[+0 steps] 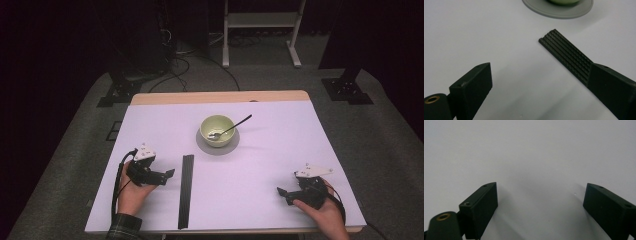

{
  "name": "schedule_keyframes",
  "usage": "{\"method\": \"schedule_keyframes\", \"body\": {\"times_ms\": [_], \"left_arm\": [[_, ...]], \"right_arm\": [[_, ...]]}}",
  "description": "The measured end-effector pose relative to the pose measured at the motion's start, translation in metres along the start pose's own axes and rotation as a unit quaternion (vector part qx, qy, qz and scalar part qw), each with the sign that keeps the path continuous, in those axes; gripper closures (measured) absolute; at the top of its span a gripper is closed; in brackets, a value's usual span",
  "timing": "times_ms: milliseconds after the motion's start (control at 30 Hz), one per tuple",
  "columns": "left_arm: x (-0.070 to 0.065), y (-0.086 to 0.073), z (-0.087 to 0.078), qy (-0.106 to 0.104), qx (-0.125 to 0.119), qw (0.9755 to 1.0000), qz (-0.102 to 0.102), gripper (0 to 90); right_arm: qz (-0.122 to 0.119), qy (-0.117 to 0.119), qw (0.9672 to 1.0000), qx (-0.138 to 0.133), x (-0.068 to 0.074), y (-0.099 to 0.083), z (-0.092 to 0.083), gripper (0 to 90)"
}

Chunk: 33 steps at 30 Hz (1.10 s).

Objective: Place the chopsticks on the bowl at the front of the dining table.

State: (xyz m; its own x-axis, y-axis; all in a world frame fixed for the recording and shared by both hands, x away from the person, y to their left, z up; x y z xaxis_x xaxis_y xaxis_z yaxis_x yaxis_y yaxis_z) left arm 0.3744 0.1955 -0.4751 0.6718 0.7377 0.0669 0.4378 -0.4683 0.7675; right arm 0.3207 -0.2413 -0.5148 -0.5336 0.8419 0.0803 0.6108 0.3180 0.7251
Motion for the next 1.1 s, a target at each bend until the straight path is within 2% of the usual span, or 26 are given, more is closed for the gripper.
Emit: {"method": "schedule_keyframes", "body": {"times_ms": [167, 333, 433, 533, 767, 1100], "left_arm": [[0.000, 0.001, 0.005, -0.003, 0.004, 1.0000, -0.007, 5.1], [-0.001, 0.010, 0.010, 0.001, 0.011, 0.9999, 0.001, 5.1], [-0.002, 0.014, 0.014, -0.003, 0.007, 1.0000, -0.002, 5.2], [-0.002, 0.015, 0.018, 0.000, 0.021, 0.9998, 0.005, 5.2], [-0.001, 0.023, 0.028, 0.002, 0.025, 0.9997, 0.007, 5.2], [0.003, 0.018, 0.044, 0.005, 0.039, 0.9992, -0.002, 5.2]], "right_arm": [[-0.001, 0.000, 1.0000, 0.000, 0.000, 0.000, 0.000, 10.7], [-0.001, 0.000, 1.0000, 0.000, 0.000, 0.000, 0.000, 10.7], [-0.001, 0.000, 1.0000, 0.000, 0.000, 0.000, 0.000, 10.7], [-0.001, 0.000, 1.0000, 0.000, 0.000, 0.000, 0.000, 10.7], [-0.001, 0.000, 1.0000, 0.000, 0.000, 0.000, 0.000, 10.7], [-0.001, 0.000, 1.0000, 0.000, 0.000, 0.000, 0.000, 10.7]]}}
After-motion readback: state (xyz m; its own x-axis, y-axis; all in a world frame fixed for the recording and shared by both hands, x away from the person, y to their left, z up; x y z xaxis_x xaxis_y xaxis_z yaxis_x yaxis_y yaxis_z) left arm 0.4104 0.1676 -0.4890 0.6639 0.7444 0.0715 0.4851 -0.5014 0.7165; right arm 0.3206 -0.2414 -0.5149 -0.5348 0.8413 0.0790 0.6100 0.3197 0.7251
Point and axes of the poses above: each handheld gripper's, and its own axes: z roughly forward along the jaws, y roughly out of its top, x roughly to its left, the point moved 7 cm from there along z, roughly forward along the jaws, and after that the axes turned 6 degrees about z, right-handed, at the moved point
